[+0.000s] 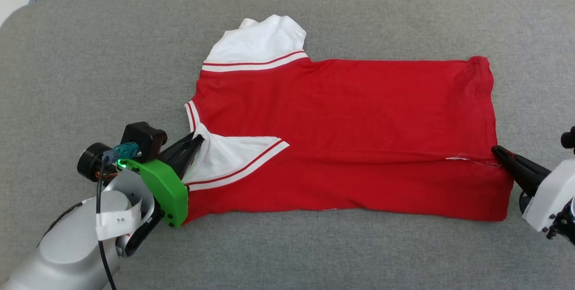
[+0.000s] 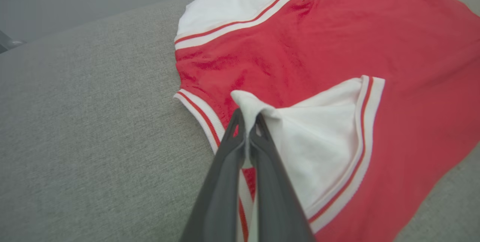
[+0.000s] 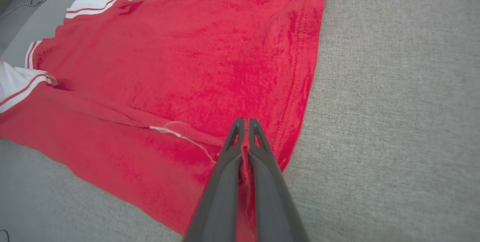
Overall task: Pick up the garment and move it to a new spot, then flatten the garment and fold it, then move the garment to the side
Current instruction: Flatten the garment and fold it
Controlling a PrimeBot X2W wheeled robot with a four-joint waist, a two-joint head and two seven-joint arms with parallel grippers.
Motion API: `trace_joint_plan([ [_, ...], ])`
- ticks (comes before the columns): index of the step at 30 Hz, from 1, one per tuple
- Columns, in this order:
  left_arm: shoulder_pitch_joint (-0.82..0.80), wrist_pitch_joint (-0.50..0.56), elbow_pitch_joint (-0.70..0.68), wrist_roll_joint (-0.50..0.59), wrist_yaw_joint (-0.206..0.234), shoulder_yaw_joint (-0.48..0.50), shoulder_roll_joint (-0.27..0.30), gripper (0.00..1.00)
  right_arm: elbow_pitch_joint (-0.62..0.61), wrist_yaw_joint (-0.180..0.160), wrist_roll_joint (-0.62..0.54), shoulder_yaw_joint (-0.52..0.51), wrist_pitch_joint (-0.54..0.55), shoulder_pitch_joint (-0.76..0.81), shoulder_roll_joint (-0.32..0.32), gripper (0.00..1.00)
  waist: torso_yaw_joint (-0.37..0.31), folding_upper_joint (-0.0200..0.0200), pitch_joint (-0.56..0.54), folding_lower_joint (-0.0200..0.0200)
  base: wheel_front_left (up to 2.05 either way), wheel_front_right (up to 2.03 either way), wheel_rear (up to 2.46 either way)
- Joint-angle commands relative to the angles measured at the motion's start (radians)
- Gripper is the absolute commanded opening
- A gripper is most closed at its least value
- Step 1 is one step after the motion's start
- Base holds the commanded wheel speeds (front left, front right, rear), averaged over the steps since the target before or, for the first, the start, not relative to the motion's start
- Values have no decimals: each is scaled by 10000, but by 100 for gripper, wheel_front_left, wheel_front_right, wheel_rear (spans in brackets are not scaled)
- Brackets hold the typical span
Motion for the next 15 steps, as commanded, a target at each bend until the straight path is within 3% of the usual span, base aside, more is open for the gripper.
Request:
trace_joint_plan([
  [1,-211,-63,261,94,-90,-40,-132,0,193,-7,-147,0,28,-304,142,0,-226,0,502,0,0,0,0],
  [10,-345,-435,2315,-120,-493,-561,-1054,0,1689,-7,-1012,635,-38,-1262,765,0,-141,0,796,0,0,0,0],
  [15,-372,-693,2939,-258,-552,-749,-1343,0,2096,-7,-911,790,-410,-1266,950,0,-29,0,546,0,0,0,0],
])
